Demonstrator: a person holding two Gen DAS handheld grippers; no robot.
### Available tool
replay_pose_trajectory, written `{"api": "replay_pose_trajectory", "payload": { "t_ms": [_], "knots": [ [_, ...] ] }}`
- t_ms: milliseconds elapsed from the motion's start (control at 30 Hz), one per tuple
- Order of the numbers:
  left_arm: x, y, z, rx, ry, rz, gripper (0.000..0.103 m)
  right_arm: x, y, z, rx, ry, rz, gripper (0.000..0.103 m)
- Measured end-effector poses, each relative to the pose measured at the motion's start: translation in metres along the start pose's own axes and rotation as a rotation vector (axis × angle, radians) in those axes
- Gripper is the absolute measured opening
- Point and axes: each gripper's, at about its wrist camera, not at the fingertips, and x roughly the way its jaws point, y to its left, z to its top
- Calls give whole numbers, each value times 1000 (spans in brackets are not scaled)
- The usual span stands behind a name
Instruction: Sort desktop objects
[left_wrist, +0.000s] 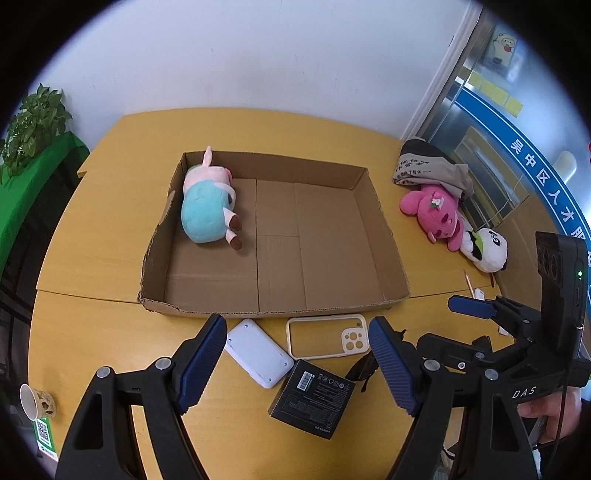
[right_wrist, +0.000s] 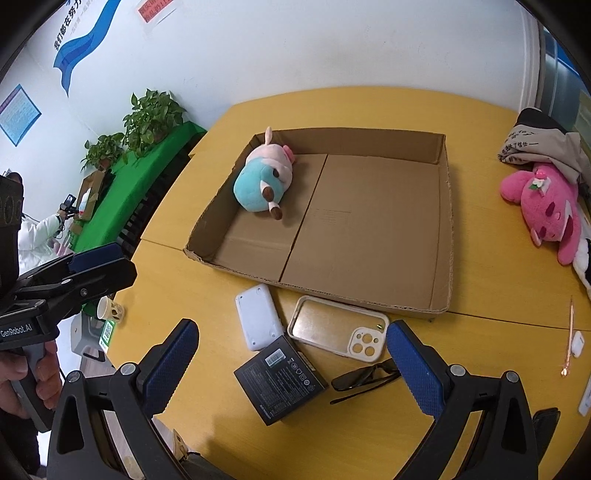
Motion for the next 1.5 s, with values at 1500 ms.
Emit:
{"api": "replay_pose_trajectory", "payload": {
  "t_ms": [1500],
  "knots": [
    [125, 40, -104, -77, 301, -214, 77, 107, -19, -129, 221, 351, 219, 103]
  ]
}}
